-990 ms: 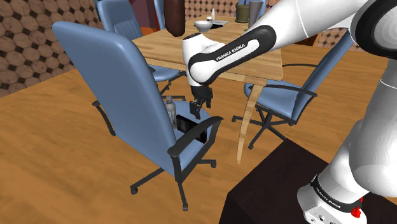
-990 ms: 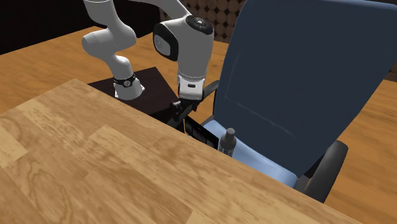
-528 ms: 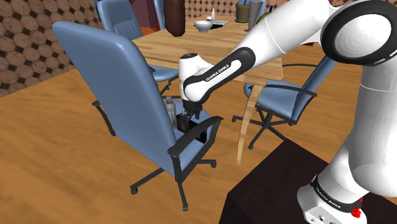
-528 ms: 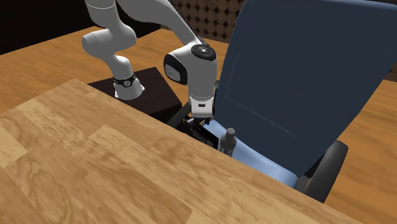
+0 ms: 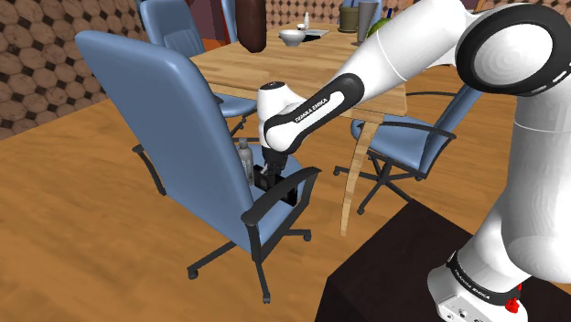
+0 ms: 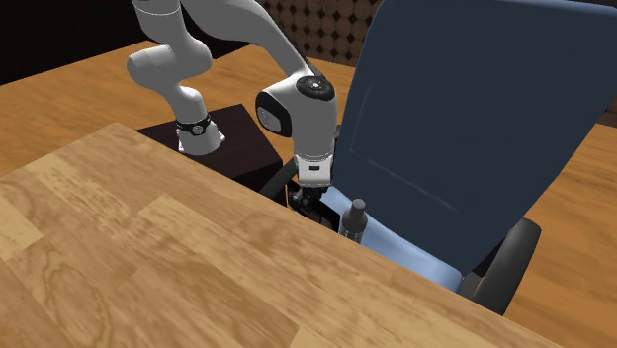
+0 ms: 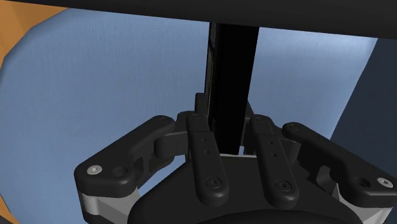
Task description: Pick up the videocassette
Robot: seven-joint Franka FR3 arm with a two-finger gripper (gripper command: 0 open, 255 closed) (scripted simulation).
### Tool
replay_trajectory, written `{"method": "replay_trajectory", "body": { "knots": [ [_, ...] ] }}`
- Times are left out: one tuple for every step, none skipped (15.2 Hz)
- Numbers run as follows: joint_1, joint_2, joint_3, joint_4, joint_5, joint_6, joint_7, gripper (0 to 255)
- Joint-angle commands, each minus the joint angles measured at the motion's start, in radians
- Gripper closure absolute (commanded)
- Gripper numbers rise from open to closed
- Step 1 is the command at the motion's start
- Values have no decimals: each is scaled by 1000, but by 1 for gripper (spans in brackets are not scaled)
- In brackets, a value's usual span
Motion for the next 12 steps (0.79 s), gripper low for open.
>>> {"method": "replay_trajectory", "body": {
  "knots": [
    [0,1,0,0,0,1,0,255],
    [0,1,0,0,0,1,0,255],
    [0,1,0,0,0,1,0,255],
    [0,4,0,2,0,2,-1,255],
    [-1,-4,0,4,1,-9,-2,255],
    [-2,-13,1,6,3,-19,-3,255],
    [-2,-22,2,9,5,-30,-4,255],
    [-3,-30,3,11,6,-41,-5,255],
    [-3,-39,4,14,8,-52,-6,255],
    [-4,-47,4,17,9,-64,-7,255],
    [-4,-55,5,21,11,-75,-8,255],
    [-5,-63,6,24,12,-86,-9,255]
  ]
}}
